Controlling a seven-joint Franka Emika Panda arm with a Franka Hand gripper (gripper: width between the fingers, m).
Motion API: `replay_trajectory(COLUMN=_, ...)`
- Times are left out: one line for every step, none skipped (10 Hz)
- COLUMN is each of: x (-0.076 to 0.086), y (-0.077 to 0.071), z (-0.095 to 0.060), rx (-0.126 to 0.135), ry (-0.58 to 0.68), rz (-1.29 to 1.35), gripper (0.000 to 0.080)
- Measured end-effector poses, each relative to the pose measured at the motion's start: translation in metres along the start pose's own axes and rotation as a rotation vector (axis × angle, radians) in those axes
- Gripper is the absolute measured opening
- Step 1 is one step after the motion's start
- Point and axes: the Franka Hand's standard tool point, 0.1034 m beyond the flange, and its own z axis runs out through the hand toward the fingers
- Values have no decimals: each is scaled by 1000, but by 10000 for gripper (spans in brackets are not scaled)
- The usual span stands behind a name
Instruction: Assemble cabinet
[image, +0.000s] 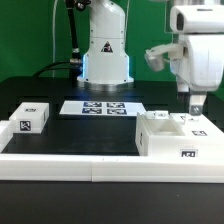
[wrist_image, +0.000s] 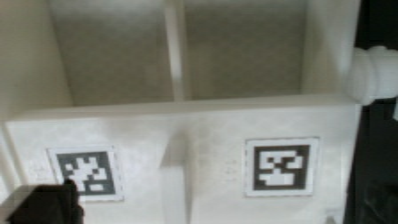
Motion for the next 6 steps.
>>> replay_trajectory(x=-5, y=-15, z=-8, rx=-5, ry=-8, rz=-4, gripper=797)
replay_trajectory(x=-13, y=-33, z=-7, rx=-6, ry=-11, rz=1, gripper=797)
replay_trajectory(x=-20, y=-51, z=-2, rx=2, ry=-12, rz=11, gripper=797)
replay_trajectory(x=-22, y=-59, z=3, rx=1, ry=-8, rz=17, gripper=797)
replay_trajectory(x=-21, y=-55, z=1, rx=1, ry=-9, rz=16, gripper=797)
replay_trajectory(x=-21, y=-54, z=1, rx=-2, ry=-8, rz=17, gripper=797)
